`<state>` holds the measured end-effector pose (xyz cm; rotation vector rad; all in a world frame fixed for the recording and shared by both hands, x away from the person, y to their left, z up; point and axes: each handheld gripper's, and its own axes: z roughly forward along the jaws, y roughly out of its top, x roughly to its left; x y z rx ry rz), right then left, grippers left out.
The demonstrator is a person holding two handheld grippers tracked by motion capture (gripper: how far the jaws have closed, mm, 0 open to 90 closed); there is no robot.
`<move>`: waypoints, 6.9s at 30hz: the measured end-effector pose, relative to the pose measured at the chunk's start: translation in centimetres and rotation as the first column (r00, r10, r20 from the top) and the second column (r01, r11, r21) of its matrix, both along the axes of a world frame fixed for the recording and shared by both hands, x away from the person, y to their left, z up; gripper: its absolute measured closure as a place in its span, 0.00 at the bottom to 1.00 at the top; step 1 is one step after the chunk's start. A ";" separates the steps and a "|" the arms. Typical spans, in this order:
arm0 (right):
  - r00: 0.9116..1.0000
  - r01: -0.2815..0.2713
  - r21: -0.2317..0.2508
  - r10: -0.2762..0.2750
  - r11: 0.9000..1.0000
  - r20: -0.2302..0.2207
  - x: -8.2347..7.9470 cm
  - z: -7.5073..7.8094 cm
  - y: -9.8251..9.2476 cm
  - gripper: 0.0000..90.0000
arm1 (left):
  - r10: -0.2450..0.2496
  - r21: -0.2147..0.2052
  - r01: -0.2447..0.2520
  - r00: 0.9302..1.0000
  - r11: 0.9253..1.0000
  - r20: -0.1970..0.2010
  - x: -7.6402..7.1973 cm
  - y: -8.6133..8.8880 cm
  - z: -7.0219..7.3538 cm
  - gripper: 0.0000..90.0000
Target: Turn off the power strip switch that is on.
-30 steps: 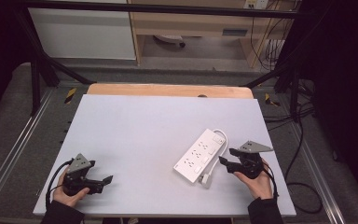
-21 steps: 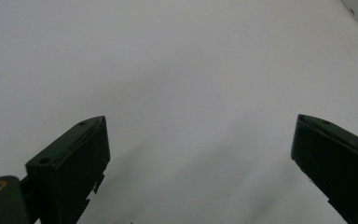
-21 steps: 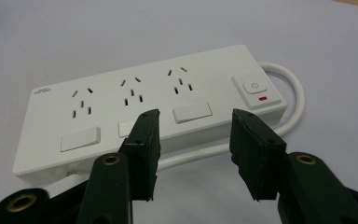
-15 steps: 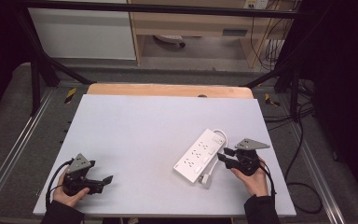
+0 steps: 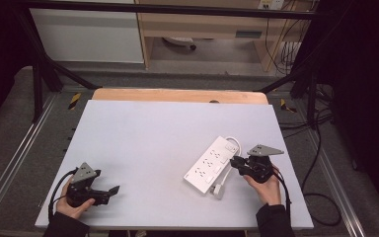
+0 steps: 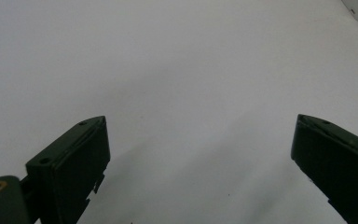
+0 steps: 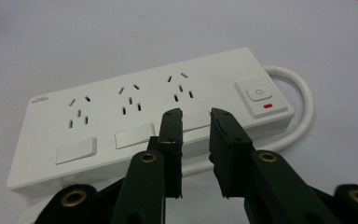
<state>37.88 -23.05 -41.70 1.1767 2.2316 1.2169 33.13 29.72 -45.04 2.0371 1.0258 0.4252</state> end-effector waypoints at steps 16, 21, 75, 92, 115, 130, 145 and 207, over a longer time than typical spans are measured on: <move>1.000 -0.028 0.007 0.029 1.000 -0.013 1.1 -0.2 0.7 0.94 | 0.002 0.002 -0.002 1.000 1.000 0.000 0.0 0.0 0.0 0.05; 0.999 -0.036 0.008 0.036 0.999 -0.015 1.4 -0.2 0.9 0.97 | 0.002 0.002 -0.002 1.000 1.000 0.000 0.0 0.0 0.0 0.05; 0.997 -0.065 -0.002 0.065 0.998 -0.039 2.4 -2.1 2.2 1.00 | 0.001 0.005 -0.001 1.000 1.000 0.000 0.0 0.0 0.0 0.05; 0.997 -0.080 -0.004 0.080 0.997 -0.015 2.2 -2.0 2.6 1.00 | 0.000 0.004 0.000 1.000 1.000 0.000 0.0 0.0 0.0 0.05; 0.997 -0.079 -0.009 0.079 0.997 -0.013 2.3 -2.1 2.6 1.00 | 0.002 0.001 -0.002 1.000 1.000 0.000 0.0 0.0 0.0 0.05; 0.997 -0.077 -0.016 0.077 0.997 -0.011 2.3 -2.5 2.6 1.00 | 0.001 0.003 -0.001 1.000 1.000 0.002 0.0 0.0 0.0 0.05; 0.997 -0.073 -0.004 0.073 0.997 0.005 2.1 -2.1 2.6 1.00 | 0.003 0.002 -0.003 1.000 1.000 0.002 0.0 0.0 0.0 0.05; 0.995 0.011 -0.093 -0.020 0.996 -0.096 -2.9 -3.4 -5.5 0.01 | 0.003 0.008 -0.003 1.000 1.000 -0.003 0.0 0.0 -0.1 0.04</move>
